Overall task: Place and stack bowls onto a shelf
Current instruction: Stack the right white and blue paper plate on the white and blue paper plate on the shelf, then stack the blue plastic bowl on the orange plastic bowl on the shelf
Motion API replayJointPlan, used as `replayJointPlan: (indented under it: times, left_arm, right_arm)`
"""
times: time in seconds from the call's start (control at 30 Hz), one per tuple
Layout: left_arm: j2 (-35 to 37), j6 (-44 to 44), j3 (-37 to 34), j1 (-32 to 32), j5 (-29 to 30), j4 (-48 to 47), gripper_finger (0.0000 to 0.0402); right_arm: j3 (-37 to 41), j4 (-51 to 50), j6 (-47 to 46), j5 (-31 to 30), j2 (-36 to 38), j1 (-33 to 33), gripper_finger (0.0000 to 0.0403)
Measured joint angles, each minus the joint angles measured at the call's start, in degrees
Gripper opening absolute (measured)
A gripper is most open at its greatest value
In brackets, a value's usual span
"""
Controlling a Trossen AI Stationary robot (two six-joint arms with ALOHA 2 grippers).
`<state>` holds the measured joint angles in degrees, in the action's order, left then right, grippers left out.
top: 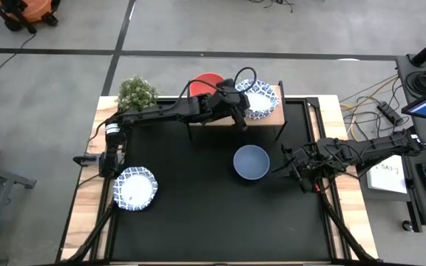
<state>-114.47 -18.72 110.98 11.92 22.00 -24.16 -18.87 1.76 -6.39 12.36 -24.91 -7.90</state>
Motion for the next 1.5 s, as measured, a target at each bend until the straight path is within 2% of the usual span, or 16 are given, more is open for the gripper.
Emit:
replayJointPlan:
  times: [0.13, 0.27, 0.43, 0.6, 0.9, 1.03, 1.23, 1.33, 1.5]
  left_arm:
    - [1.21, 1.68, 0.02, -0.79, -0.95, 2.89, 0.011]
    - [0.76, 3.49, 0.11, -1.03, -10.53, 6.41, 0.011]
    - [-2.62, 5.68, 0.05, -0.04, -5.83, 8.73, 0.011]
    - [-4.88, 8.37, 0.0, 0.99, -2.06, 6.99, 0.011]
    - [-3.94, 8.13, 2.04, 0.03, -1.7, 2.9, 0.011]
    - [-3.68, 6.66, 7.55, -2.07, -7.68, -9.61, 0.011]
    - [-3.68, 4.8, 12.15, -6.39, -23.35, -29.25, 0.011]
    - [-3.68, 4.77, 10.18, -8.86, -30.03, -31.2, 0.011]
    - [-3.68, 4.87, 3.24, -13.19, -30.62, -26.68, 0.011]
  right_arm:
    - [0.0, 0.0, 0.0, 0.0, 0.0, 0.0, 0.0098]
    - [0.0, 0.0, 0.0, 0.0, 0.0, 0.0, 0.0098]
    - [0.02, -0.02, 0.0, -0.08, -0.02, 0.0, 0.0098]
    - [0.02, -0.04, -0.15, -0.35, -0.02, 0.0, 0.0098]
    - [0.02, -0.22, -0.04, -0.35, -0.02, 0.0, 0.0098]
    - [0.02, -0.25, -0.07, -0.33, -0.02, 0.0, 0.0098]
    - [0.02, -0.57, -0.62, -0.33, -0.02, 0.0, 0.0098]
    - [0.02, -0.63, -1.13, -0.33, -0.04, 0.0, 0.0098]
    - [0.02, -0.66, -1.53, -0.33, -0.04, 0.0, 0.0098]
